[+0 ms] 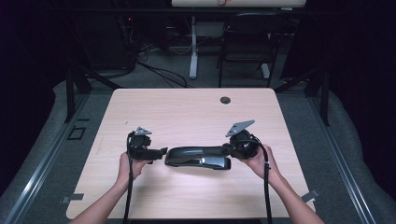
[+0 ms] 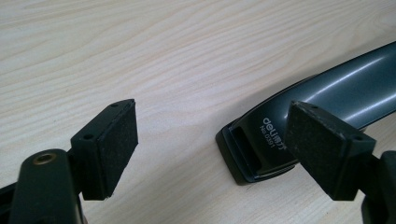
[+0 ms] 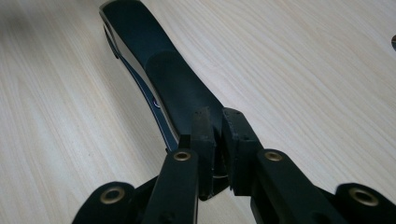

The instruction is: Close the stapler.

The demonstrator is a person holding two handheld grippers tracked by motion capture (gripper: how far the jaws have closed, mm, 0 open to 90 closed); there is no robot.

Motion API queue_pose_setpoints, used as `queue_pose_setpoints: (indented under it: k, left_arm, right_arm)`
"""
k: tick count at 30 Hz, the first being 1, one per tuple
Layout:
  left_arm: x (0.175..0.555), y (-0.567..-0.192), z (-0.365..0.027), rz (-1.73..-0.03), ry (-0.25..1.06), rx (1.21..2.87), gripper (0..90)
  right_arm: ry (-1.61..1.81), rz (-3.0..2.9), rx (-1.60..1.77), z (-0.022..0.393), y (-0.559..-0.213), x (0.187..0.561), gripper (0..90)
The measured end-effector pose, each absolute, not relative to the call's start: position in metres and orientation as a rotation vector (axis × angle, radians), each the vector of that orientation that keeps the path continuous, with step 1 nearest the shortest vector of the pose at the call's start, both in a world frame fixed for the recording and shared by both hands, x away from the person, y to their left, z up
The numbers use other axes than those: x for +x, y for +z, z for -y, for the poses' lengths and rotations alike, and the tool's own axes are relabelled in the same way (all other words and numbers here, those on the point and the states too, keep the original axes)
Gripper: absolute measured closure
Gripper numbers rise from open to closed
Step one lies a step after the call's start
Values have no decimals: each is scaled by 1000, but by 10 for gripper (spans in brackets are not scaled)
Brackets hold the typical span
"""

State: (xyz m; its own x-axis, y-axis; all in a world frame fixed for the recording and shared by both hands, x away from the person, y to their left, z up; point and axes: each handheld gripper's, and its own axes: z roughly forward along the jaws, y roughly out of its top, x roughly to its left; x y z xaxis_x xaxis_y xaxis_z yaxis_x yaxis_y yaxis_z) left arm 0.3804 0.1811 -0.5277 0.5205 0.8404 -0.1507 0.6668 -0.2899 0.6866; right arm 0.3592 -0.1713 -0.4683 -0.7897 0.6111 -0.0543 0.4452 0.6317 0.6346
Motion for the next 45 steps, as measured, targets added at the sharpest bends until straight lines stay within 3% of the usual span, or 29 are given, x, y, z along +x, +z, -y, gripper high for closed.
queue_pose_setpoints:
  k: [45]
  left_arm:
    - [380, -530, -176, -1207, 313, 2081, 174]
  right_arm:
    - [839, -2677, 910, 170, -490, 366, 900]
